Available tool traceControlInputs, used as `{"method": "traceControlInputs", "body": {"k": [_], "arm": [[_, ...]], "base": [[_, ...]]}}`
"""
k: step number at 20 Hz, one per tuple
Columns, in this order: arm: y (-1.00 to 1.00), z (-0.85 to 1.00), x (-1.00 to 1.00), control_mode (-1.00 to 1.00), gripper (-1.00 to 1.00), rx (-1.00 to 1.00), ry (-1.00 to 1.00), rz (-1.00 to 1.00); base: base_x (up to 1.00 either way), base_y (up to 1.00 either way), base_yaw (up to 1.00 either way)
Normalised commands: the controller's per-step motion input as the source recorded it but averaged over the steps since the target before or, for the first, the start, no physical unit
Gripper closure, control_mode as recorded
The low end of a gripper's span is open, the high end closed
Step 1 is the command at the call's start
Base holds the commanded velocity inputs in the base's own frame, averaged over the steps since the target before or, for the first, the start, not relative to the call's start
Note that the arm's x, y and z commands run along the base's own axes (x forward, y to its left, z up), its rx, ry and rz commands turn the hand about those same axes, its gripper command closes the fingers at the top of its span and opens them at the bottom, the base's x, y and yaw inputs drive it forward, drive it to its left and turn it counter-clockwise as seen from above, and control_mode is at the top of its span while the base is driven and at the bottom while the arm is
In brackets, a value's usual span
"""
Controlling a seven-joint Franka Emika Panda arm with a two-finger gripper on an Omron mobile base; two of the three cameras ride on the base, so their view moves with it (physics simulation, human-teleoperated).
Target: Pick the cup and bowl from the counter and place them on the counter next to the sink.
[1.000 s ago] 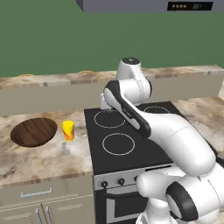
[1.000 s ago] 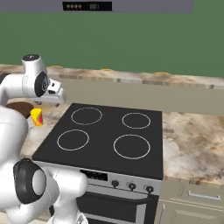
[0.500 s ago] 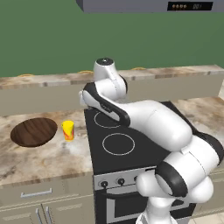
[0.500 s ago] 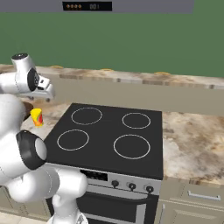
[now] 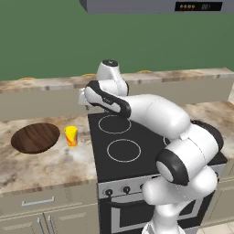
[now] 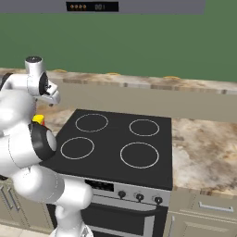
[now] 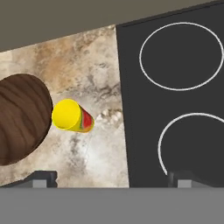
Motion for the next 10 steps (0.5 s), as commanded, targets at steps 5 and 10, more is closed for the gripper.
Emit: {"method": "traceControlInputs", "body": {"k": [5, 10], "arm": [[0.06, -0.3, 0.08, -1.0, -1.0, 0.17, 0.0, -0.06], [0.28, -0.13, 0.18, -1.0, -1.0, 0.01, 0.0, -0.05]], "base": [[0.0, 0.0, 0.0], [0.0, 0.0, 0.0]]}}
